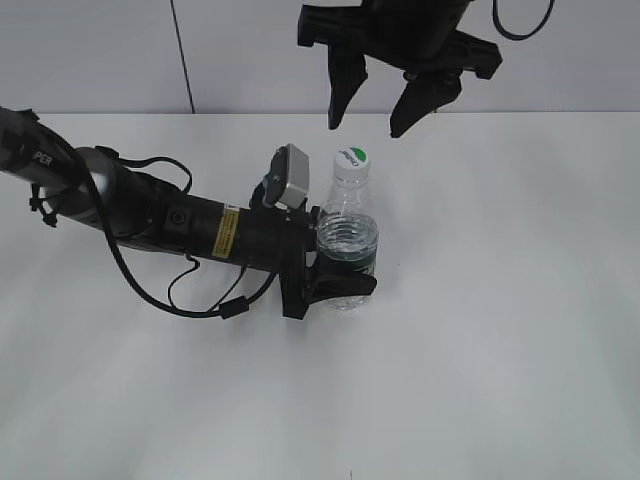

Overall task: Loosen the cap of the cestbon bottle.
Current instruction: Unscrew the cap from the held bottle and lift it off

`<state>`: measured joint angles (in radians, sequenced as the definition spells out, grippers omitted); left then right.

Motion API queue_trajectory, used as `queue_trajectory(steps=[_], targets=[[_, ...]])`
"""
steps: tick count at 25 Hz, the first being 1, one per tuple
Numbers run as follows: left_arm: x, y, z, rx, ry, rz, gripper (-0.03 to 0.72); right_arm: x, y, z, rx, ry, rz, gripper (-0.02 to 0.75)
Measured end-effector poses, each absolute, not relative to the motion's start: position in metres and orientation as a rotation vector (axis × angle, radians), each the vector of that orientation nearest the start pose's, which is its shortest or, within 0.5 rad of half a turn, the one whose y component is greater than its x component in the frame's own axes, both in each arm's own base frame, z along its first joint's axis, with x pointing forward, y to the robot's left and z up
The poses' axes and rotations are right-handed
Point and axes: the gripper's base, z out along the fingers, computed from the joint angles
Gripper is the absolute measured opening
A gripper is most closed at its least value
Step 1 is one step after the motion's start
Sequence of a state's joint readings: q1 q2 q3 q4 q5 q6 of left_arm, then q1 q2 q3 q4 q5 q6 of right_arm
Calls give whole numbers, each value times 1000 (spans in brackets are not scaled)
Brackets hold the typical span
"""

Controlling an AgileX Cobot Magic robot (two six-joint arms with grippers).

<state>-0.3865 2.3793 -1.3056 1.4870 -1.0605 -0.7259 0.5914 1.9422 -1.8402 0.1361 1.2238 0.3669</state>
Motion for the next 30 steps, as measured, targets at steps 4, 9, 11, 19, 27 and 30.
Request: queue_trajectory(steps=[4, 9, 11, 19, 27, 30], targets=[[357, -231, 60, 1443, 1550, -1077, 411, 343, 246, 299, -281, 2888, 403, 470], [357, -231, 60, 1443, 1550, -1077, 411, 346, 249, 288, -276, 2919, 409, 470], [357, -231, 60, 1443, 1550, -1077, 411, 346, 249, 288, -276, 2919, 409, 470], [357, -231, 60, 1443, 1550, -1077, 411, 344, 248, 278, -279, 2952, 386, 470], [357, -231, 60, 1443, 1551, -1078, 411, 344, 248, 278, -277, 2952, 386, 468], [357, -231, 60, 1443, 1551, -1078, 411, 344, 248, 278, -277, 2952, 386, 468]])
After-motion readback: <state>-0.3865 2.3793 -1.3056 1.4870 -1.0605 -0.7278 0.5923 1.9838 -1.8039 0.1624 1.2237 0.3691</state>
